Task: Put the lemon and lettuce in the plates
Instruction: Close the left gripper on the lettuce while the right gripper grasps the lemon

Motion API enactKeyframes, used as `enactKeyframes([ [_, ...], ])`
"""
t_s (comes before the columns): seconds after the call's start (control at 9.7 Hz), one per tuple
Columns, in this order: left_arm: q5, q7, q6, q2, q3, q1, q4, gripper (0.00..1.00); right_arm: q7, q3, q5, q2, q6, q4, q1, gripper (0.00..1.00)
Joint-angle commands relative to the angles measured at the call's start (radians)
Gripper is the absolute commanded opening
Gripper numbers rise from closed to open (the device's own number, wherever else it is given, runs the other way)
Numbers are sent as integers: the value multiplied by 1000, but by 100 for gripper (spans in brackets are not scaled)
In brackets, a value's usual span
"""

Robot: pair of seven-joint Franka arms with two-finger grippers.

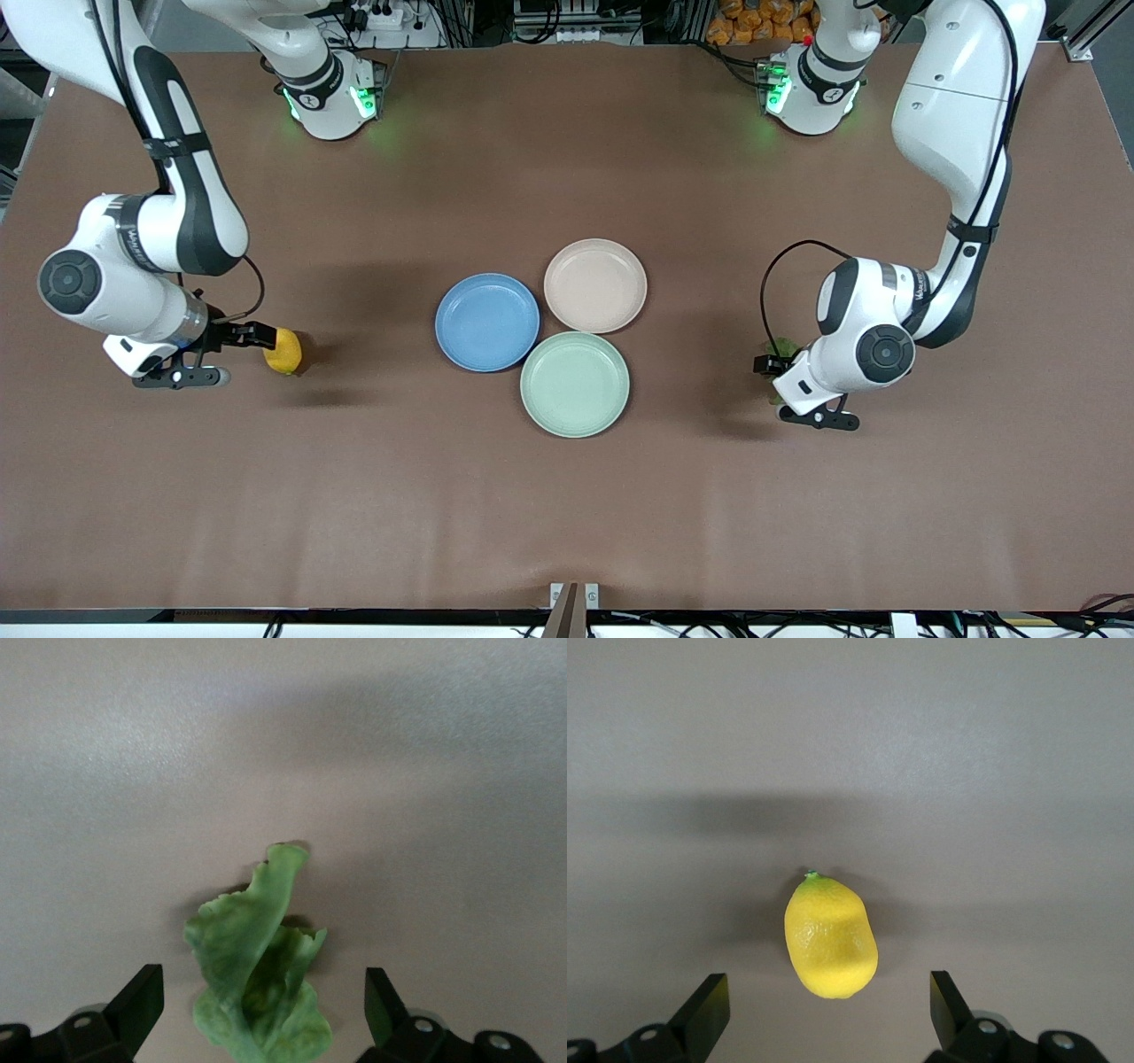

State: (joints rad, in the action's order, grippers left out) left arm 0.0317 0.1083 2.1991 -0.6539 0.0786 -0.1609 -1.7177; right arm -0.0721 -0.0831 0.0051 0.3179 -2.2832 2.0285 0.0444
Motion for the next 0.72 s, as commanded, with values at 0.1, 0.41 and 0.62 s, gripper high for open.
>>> enactKeyframes([
  [0.1, 2, 28, 11, 2, 0, -5, -14, 100, 5, 9, -2, 10, -91, 70, -11, 100],
  [0.41, 2, 27, 11, -4, 0, -6, -16, 100, 5, 9, -2, 39, -188, 111, -9, 100],
  [0.62, 2, 27, 11, -4, 0, -6, -16, 100, 5, 9, -2, 55, -219, 127, -8, 100],
])
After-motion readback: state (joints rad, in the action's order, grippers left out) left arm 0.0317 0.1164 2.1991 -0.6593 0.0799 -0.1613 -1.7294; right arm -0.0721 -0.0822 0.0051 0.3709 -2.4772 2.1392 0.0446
